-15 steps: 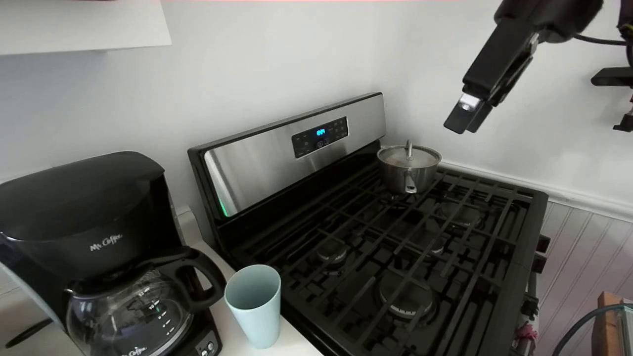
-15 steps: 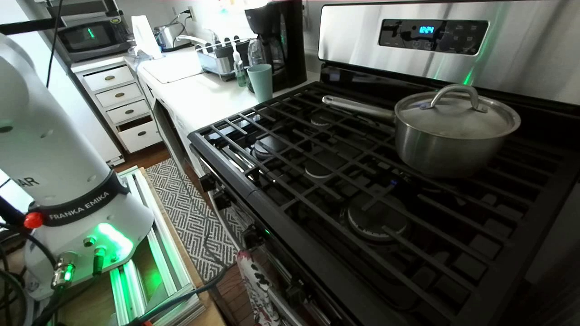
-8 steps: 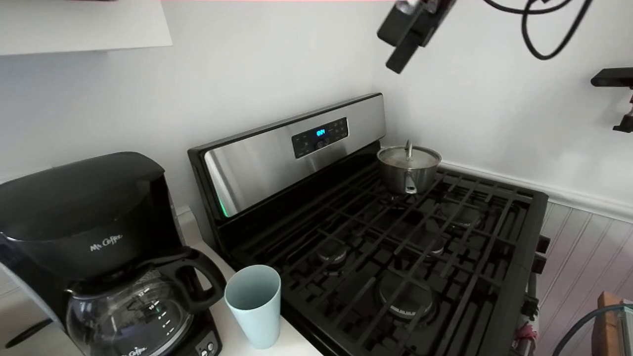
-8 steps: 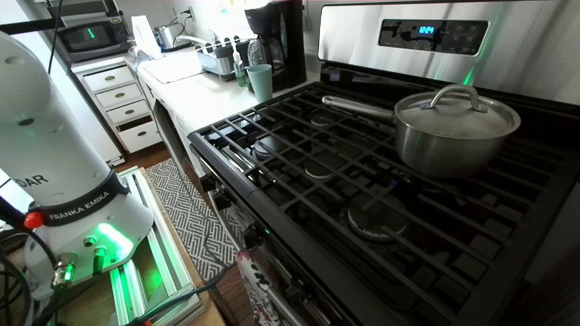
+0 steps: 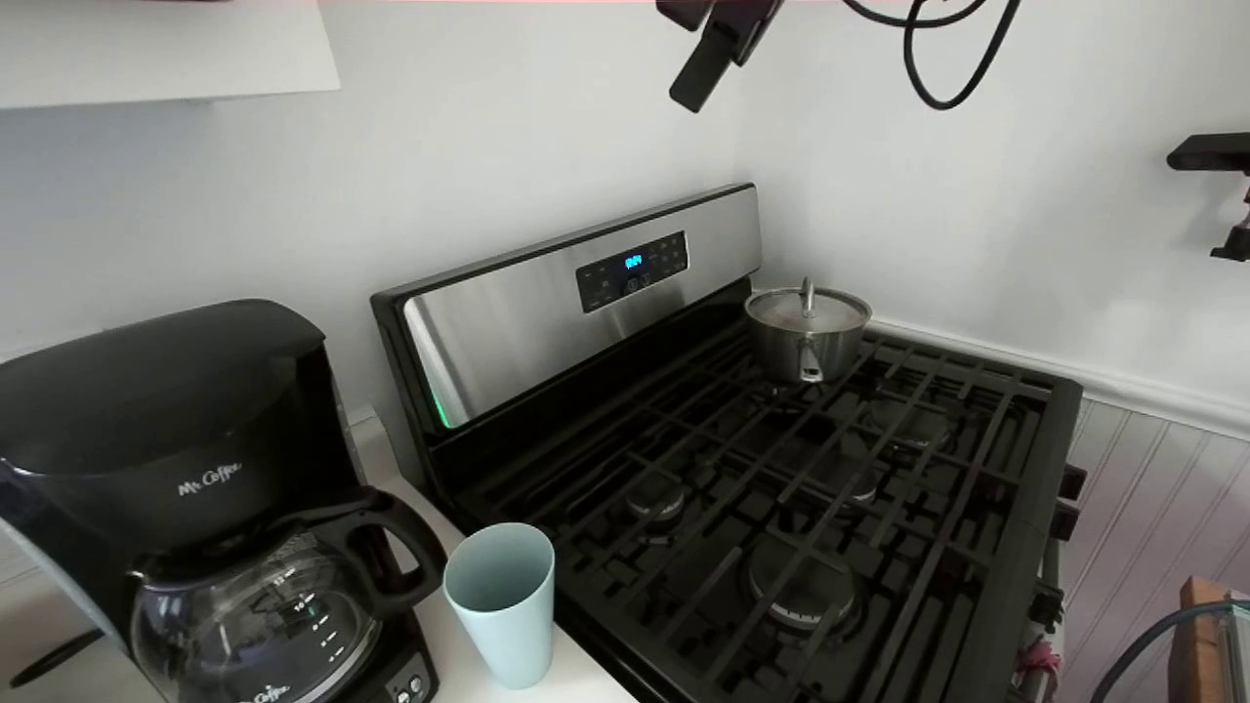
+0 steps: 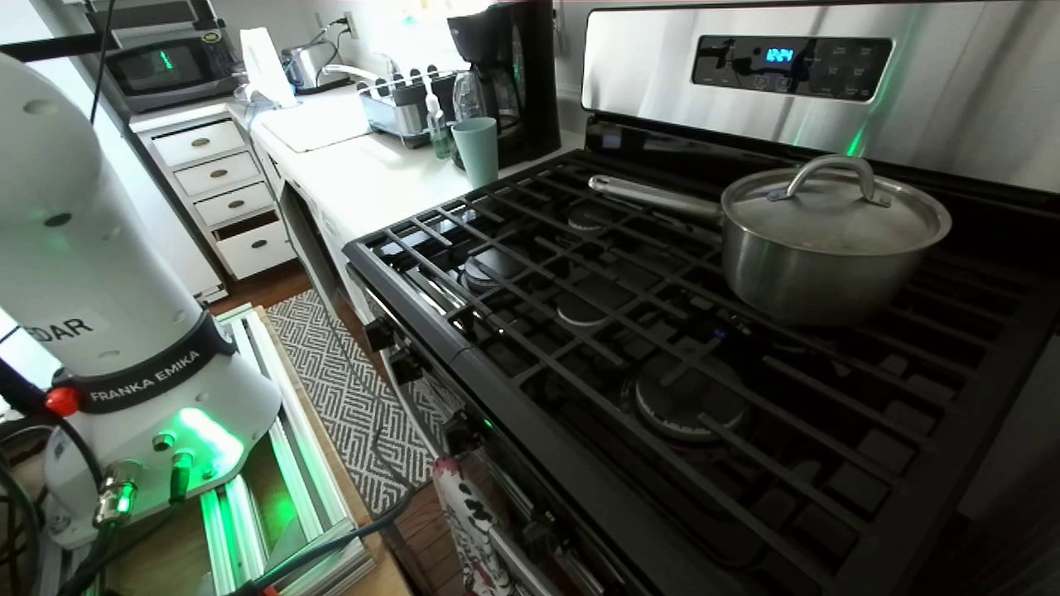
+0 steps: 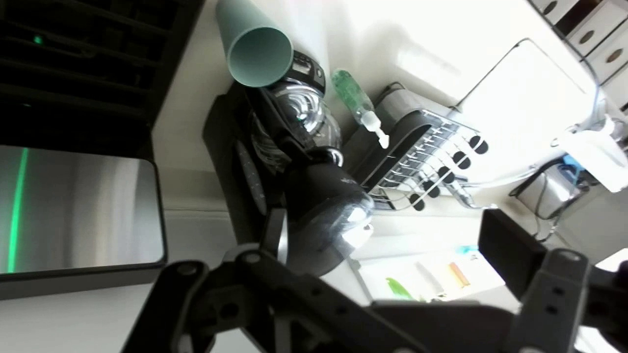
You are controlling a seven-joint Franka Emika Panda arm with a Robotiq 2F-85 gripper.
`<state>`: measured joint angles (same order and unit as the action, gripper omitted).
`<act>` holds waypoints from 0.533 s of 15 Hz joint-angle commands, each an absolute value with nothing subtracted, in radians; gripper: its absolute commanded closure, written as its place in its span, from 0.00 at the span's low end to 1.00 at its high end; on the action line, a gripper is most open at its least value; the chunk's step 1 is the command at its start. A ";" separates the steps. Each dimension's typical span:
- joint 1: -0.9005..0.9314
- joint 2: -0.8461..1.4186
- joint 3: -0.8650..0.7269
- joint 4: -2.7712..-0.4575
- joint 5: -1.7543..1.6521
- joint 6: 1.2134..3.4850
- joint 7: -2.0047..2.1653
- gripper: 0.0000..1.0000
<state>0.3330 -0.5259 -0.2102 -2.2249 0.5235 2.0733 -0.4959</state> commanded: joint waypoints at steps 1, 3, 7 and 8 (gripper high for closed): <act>0.360 -0.528 -0.187 -2.213 0.672 2.084 -0.665 0.00; 0.361 -0.534 -0.152 -2.197 0.726 2.072 -0.746 0.00; 0.357 -0.494 -0.088 -2.140 0.787 2.115 -0.930 0.00; 0.355 -0.474 -0.072 -2.119 0.793 2.140 -0.976 0.00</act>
<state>0.3596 -0.5261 -0.1057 -2.1806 0.7419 2.0942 -0.8446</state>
